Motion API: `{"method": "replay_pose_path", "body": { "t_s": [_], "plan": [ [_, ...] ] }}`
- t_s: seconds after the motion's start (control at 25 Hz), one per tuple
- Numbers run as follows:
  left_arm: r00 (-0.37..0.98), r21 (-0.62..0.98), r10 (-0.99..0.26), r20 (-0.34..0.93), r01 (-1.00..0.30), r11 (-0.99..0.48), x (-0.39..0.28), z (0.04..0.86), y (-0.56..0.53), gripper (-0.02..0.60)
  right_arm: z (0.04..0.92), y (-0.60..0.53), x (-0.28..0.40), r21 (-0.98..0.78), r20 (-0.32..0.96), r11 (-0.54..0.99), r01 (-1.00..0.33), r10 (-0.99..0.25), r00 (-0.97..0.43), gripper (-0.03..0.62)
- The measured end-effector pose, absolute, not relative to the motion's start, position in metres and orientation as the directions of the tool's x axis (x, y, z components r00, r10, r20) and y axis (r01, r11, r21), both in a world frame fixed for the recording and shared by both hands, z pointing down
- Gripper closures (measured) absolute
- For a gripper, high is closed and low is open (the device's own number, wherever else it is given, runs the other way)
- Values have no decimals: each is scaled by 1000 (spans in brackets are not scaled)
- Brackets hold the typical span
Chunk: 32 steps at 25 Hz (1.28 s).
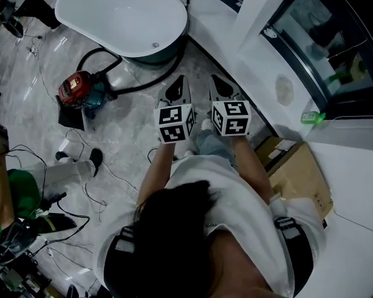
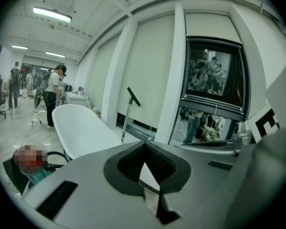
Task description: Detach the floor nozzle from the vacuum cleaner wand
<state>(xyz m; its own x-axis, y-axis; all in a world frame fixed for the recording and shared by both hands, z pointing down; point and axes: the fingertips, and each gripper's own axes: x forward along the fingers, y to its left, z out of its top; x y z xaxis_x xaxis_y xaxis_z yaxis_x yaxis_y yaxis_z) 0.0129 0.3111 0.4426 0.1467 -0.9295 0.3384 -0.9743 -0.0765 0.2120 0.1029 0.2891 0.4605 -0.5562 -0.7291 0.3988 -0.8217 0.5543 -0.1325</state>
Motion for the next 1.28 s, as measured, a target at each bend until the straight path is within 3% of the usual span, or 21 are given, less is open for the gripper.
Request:
{"method": "replay_pose_path", "body": {
  "t_s": [0.68,1.28],
  "plan": [
    [101,203,-932,349,-979,-29,49,441,200,581,464,177,134,-152,409,599,-786,-686,-602,579],
    [19,184,-932,362,-982,51,50,445,164,581,475,135,140,-173,420,645,-744,-635,-649,579]
  ]
}}
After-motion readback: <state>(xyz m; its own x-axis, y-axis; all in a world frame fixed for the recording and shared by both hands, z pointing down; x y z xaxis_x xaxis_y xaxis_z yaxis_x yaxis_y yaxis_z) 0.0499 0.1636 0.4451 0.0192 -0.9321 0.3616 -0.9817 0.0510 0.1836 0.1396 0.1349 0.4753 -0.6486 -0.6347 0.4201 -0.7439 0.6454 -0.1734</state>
